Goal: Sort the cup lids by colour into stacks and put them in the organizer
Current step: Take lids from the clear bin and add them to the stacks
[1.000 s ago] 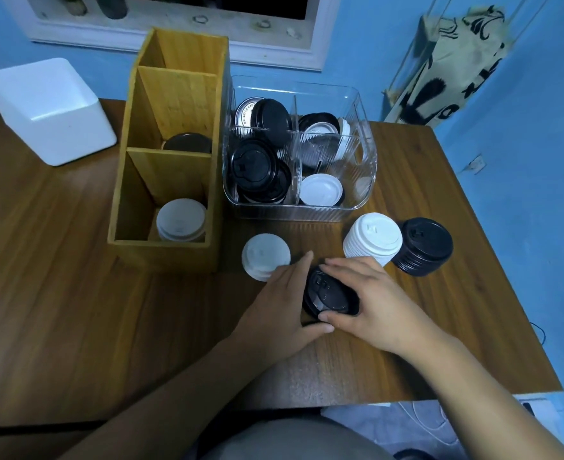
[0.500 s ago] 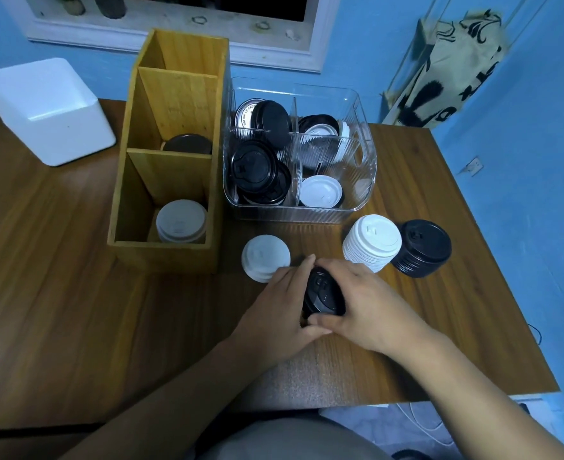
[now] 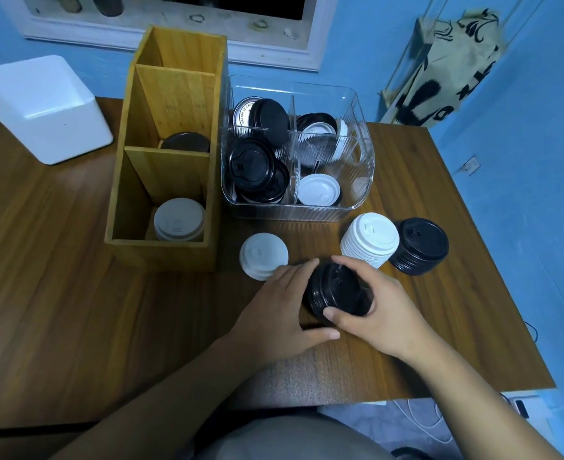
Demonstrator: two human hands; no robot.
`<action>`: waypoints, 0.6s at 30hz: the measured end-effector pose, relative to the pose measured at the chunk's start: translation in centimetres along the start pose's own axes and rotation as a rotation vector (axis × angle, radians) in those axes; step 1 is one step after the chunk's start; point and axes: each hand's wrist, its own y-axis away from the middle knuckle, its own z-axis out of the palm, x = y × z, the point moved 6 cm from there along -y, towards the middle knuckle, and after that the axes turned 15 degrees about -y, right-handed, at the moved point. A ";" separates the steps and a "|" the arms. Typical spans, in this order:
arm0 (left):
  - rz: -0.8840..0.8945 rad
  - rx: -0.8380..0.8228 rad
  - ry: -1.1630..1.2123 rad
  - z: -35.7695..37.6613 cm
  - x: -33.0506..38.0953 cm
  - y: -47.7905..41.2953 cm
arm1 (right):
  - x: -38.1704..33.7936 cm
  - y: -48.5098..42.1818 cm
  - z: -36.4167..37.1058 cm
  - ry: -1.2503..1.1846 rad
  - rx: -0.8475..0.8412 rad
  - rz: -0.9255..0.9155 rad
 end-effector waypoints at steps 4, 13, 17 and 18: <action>-0.011 -0.011 0.097 -0.3 -0.2 0.1 | 0.0 0.3 0.4 -0.085 -0.013 -0.021; -0.042 -0.017 0.085 -0.6 -0.3 0.2 | 1.7 1.5 -2.1 -0.289 0.118 -0.034; -0.040 -0.028 0.072 -0.5 -0.4 0.2 | 2.1 1.9 -2.6 -0.282 0.120 -0.027; -0.038 -0.029 0.070 -0.5 -0.3 0.2 | 2.1 1.9 -2.6 -0.269 0.111 -0.030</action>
